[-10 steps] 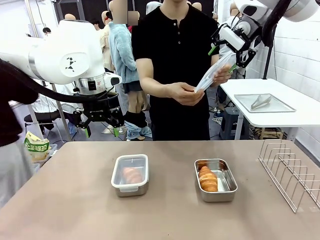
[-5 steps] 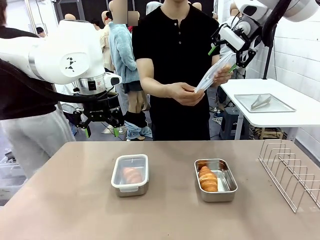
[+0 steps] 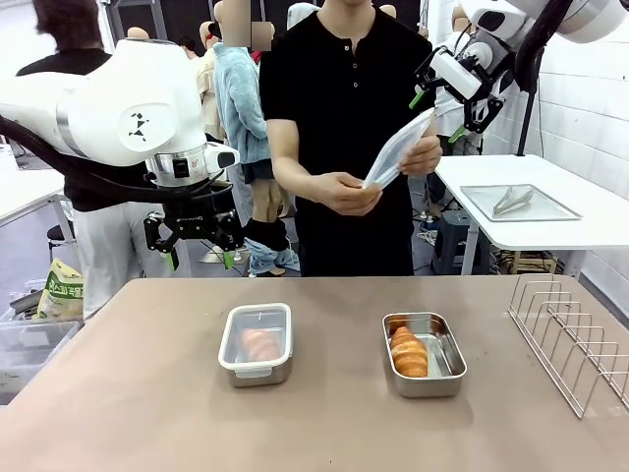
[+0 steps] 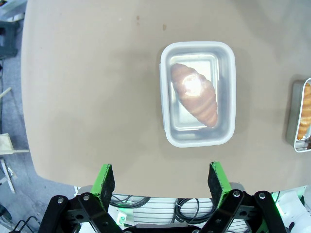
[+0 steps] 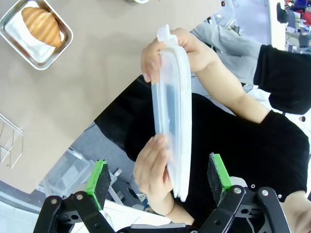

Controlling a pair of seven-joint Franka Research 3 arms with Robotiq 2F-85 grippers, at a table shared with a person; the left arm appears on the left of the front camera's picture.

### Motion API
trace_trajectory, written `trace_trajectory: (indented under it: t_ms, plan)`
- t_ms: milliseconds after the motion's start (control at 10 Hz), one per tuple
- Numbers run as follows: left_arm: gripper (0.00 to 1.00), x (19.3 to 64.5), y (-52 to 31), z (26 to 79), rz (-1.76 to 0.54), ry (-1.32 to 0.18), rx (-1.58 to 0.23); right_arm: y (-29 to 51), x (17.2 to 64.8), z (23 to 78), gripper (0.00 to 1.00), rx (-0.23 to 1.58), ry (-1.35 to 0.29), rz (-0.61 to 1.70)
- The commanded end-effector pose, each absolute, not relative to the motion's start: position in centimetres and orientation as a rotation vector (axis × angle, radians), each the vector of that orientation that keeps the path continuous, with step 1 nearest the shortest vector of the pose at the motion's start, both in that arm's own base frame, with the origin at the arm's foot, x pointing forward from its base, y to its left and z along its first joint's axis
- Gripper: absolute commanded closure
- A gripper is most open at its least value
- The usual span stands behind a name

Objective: Place the bread in airtight containers.
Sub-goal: Release when the human grabs the Airtight Container lid.

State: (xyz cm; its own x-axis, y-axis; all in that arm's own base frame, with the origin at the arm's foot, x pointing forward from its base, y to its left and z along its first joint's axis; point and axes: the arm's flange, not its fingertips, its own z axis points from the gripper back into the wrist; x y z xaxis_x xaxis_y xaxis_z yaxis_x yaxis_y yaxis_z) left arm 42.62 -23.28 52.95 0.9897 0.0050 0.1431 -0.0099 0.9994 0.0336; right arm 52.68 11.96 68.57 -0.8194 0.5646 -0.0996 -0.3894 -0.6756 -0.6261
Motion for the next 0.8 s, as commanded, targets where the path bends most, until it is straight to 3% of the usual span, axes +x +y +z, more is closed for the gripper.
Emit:
trace_trajectory:
  t_ms: [0, 700]
  plan:
    - [0.00, 42.61, -23.03, 53.07, 0.010, -0.144, 0.030, 11.99, 52.66, 68.60, 0.00, -0.393, -0.825, 2.442]
    - [0.00, 42.61, -23.03, 53.07, 0.010, -0.144, 0.030, 11.99, 52.66, 68.60, 0.00, -0.393, -0.825, 2.442]
